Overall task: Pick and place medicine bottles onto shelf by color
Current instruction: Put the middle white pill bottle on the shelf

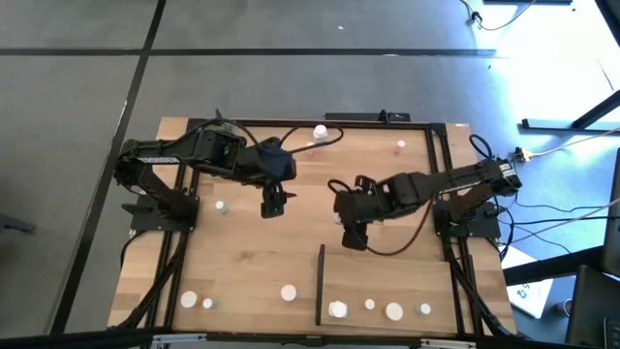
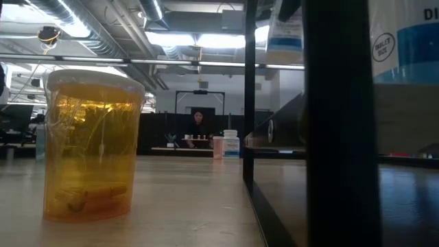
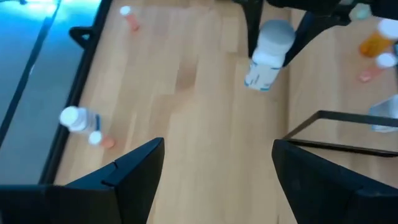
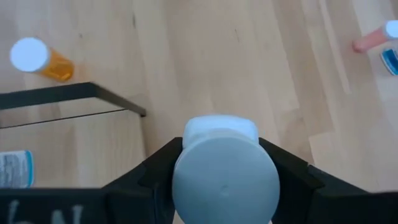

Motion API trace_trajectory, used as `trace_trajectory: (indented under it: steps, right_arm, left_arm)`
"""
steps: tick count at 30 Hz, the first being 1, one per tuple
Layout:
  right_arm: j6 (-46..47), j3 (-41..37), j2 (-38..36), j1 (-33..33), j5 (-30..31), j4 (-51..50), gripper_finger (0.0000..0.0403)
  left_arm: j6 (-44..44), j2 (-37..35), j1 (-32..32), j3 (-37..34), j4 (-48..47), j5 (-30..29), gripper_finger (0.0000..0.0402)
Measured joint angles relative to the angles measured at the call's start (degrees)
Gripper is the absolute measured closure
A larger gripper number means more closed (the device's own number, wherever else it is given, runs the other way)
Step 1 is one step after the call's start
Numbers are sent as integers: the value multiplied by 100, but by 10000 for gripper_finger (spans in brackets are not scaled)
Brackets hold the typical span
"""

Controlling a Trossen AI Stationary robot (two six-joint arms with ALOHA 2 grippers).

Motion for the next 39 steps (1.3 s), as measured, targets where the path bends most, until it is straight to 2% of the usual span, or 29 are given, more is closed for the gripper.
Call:
trace_trajectory:
  steps: [8, 13, 19, 22, 28, 39]
  right_arm:
    - [249, 0, 0, 434, 231, 36, 217]
    - [247, 0, 0, 782, 364, 414, 217]
    - [727, 0, 6, 1136, 451, 504, 217]
    - [959, 0, 142, 1234, 452, 496, 217]
    - [1145, 0, 630, 1313, -141, 501, 217]
    - [1567, -4, 1268, 1319, -639, 678, 217]
  left_arm:
    - [-805, 0, -411, 0, 242, 38, 109]
    - [-1051, 0, -762, 0, 355, 34, 109]
    - [-1341, 0, -1184, 0, 368, -583, 109]
    - [-1341, 0, -1326, 0, 364, -703, 109]
    - [-1341, 0, -1509, 0, 362, -709, 109]
    - [-1335, 0, -1611, 0, 308, -702, 109]
